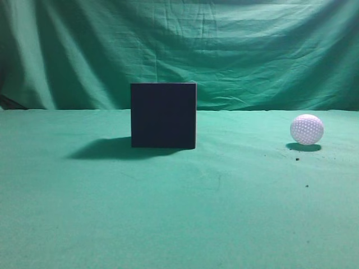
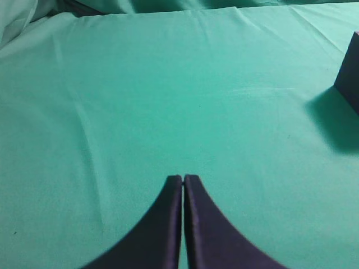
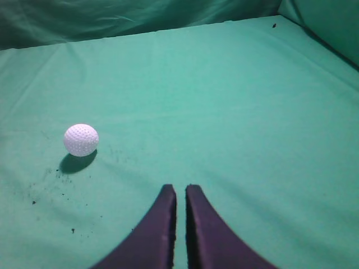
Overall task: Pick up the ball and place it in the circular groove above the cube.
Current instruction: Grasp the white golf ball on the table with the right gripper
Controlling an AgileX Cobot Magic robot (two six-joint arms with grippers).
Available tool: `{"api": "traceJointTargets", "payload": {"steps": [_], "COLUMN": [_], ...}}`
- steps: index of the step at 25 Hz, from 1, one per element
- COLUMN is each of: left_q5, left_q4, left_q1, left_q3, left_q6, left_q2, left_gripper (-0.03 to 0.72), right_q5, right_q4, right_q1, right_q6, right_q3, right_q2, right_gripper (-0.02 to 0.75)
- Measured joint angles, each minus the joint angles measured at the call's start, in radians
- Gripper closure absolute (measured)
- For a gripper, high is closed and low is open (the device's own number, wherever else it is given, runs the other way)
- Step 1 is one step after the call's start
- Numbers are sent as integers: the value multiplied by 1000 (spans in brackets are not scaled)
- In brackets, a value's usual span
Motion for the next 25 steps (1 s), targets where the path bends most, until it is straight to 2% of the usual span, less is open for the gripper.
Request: {"api": "traceJointTargets", "payload": {"steps": [20, 25], "left_q5": [0, 0], "left_q4": [0, 0], "left_q1": [0, 0], "left_q3": [0, 0], "left_q6": [0, 0], "left_q2": [0, 0], "left_gripper": [688, 688], "right_q5": [0, -144], "right_q4": [0, 6], "right_q1": [0, 0], "right_q6": [0, -2], "right_q3": [0, 0], "right_q2": [0, 0], "right_gripper": [738, 738]}}
